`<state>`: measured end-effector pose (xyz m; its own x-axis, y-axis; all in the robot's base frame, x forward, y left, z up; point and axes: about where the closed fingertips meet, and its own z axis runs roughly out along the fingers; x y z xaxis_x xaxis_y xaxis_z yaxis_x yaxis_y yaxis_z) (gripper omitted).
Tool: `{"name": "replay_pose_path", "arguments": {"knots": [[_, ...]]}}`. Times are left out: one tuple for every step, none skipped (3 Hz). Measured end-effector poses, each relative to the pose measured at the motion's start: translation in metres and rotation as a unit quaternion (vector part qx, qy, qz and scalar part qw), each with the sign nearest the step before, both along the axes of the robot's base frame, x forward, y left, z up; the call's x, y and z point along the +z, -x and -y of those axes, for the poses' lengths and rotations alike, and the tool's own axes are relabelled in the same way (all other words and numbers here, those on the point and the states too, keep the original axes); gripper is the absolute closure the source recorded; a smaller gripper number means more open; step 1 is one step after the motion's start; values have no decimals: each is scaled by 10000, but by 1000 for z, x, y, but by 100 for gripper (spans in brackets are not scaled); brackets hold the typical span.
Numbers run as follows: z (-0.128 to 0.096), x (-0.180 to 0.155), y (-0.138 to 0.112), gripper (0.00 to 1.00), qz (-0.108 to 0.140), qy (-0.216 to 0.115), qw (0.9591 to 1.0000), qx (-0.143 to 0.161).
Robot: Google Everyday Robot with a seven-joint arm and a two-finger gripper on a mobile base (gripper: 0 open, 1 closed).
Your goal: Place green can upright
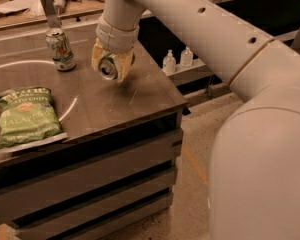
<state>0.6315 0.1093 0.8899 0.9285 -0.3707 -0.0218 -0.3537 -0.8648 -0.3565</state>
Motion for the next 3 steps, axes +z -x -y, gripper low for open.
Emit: {"name": "replay_pose_path", "arguments": {"knots": [[2, 46, 16, 100, -241, -1017, 9944, -163], [5, 68, 23, 100, -392, -1502, 9877, -174], [16, 80, 29, 100, -375, -1268, 9899, -512]]}}
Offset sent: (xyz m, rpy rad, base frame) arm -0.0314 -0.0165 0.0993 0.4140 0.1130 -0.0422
